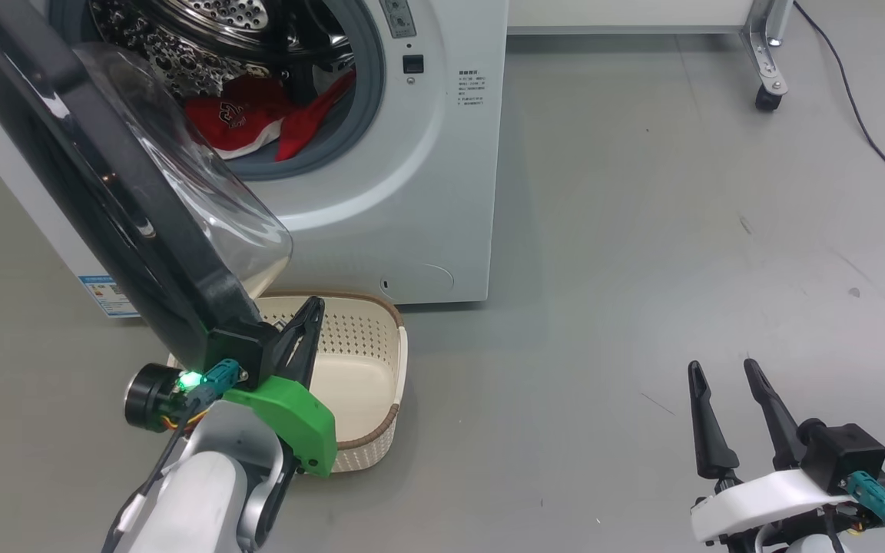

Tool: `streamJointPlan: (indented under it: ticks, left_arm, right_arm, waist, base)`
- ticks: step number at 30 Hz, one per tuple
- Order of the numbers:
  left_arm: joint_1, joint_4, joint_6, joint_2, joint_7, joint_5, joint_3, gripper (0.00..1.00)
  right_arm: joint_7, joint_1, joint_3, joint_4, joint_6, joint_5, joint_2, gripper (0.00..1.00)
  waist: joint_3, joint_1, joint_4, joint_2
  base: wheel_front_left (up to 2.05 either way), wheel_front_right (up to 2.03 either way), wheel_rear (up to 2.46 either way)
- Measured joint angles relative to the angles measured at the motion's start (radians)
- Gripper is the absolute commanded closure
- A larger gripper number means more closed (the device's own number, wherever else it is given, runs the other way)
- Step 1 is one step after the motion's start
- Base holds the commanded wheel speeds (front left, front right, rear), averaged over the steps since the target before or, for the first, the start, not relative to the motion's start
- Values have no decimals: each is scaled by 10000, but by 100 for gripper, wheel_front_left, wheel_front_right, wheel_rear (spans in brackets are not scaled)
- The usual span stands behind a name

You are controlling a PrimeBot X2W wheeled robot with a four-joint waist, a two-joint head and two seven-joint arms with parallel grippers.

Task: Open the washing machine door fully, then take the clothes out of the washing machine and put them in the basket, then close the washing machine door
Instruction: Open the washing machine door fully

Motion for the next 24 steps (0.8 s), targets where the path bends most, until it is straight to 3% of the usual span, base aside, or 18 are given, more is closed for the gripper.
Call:
streamJointPlan:
  ticks: [24]
  left_arm:
    - [-53, 895, 481, -75, -328, -286, 445, 100]
  right_arm:
    - [0, -12, -228, 174, 142, -127, 140, 0]
  waist:
    - [184, 0, -108, 0]
  base:
    - [0, 0, 0]
